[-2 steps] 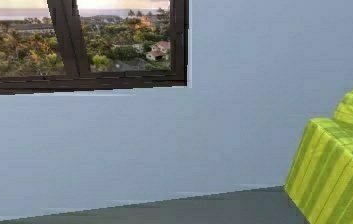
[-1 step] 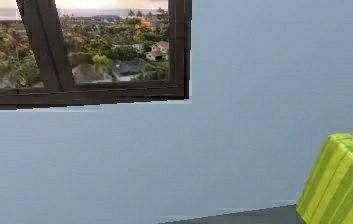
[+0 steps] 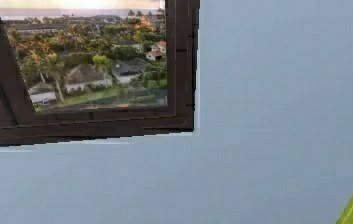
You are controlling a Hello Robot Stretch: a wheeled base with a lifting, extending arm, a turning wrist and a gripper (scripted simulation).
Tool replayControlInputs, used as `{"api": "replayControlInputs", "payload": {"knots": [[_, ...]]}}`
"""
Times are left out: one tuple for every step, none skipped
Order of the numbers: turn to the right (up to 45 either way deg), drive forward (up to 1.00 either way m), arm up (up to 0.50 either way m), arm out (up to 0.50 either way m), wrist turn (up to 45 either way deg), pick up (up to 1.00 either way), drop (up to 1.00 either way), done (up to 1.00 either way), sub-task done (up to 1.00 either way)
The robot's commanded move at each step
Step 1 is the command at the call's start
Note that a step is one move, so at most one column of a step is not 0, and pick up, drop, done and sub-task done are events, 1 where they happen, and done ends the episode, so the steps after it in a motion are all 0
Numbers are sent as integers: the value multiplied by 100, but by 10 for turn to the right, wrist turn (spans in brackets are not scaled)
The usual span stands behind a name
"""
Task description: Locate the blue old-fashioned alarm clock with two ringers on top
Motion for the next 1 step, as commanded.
{"api": "replayControlInputs", "payload": {"knots": [[-450,0,0,0,0,0,0,0,0]]}}
